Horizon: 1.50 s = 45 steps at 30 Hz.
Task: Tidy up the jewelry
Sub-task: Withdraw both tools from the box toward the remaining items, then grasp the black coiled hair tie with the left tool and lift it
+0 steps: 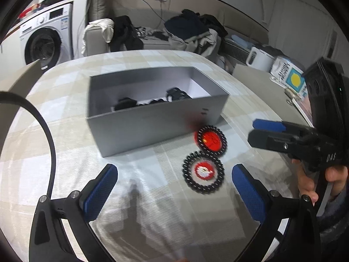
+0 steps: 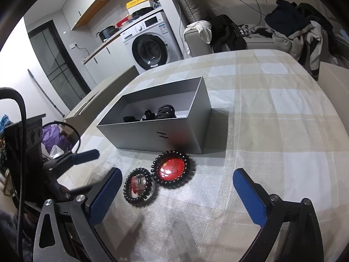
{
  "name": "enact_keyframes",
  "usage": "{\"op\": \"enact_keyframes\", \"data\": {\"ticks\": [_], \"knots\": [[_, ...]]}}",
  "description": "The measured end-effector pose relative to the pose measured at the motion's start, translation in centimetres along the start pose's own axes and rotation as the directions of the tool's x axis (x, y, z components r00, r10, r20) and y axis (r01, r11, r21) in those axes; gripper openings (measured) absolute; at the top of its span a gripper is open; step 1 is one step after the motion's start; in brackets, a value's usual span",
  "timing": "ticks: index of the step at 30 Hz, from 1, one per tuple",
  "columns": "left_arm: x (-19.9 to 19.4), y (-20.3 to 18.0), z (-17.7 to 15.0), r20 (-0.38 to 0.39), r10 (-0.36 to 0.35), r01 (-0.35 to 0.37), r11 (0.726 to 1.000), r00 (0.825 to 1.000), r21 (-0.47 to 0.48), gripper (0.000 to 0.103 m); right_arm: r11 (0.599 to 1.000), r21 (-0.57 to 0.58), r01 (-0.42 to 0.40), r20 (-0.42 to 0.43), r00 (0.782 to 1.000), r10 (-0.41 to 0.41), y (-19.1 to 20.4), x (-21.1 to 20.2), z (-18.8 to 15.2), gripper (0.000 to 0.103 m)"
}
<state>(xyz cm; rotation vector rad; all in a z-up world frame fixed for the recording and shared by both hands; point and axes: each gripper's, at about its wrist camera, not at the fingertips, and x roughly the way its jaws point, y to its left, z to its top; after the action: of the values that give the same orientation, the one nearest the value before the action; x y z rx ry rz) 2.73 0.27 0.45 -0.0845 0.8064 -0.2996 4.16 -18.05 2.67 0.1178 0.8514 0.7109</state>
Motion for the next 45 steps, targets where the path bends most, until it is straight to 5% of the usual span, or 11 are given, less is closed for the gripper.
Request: {"op": "enact_keyframes", "data": {"ticks": [13,19,36,45], "knots": [[1.0,-2.5,-0.6,-0.059,-0.063,0.070,0.988,0.996,0.139,0.082,0.999,0.020,-0.041,-0.036,0.999,0.041,-1.1,-0.5,-1.0,0.102],[2.1,-2.7,-0.6,-0.107,-0.028,0.047,0.984,0.994,0.174,0.058,0.998,0.038,-0.052,-0.027,0.998,0.053,-1.4,-0.8,-1.0,0.102],[2.1,-2.9,-0.4,-0.110,-0.005,0.028,0.979,0.994,0.203,0.042,0.997,0.047,-0.055,-0.030,0.998,0.056,-1.3,-0.8,-1.0,0.102],[1.2,-2.9,-0.2,-0.085,-0.014,0.031,0.981,0.996,0.192,0.042,0.997,0.050,-0.057,-0.024,0.998,0.058,-1.2,-0.9,-1.1,0.102]]}}
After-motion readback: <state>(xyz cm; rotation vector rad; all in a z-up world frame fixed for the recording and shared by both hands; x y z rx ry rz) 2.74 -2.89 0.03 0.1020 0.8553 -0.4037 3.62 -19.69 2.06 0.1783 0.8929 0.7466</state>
